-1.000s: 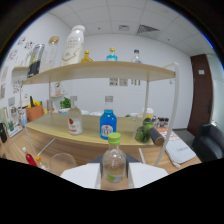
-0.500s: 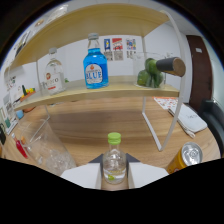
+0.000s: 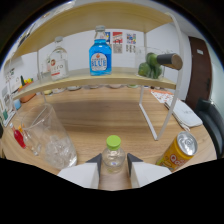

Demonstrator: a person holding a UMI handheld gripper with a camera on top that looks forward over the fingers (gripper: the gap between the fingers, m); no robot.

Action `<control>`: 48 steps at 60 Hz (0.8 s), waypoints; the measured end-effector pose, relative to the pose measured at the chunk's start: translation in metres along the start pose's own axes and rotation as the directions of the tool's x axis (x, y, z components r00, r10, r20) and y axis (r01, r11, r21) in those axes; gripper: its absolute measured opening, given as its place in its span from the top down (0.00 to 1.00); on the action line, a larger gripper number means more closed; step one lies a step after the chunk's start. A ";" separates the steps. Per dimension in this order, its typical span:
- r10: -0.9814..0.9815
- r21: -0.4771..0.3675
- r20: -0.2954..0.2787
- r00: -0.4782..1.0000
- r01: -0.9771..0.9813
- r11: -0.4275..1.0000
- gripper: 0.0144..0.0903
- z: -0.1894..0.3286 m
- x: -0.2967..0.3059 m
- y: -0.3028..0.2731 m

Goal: Make me a cup of Vodka Sunrise.

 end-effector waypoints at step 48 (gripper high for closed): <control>0.006 0.009 -0.081 0.997 -0.006 1.000 0.06 -0.162 -0.074 -0.040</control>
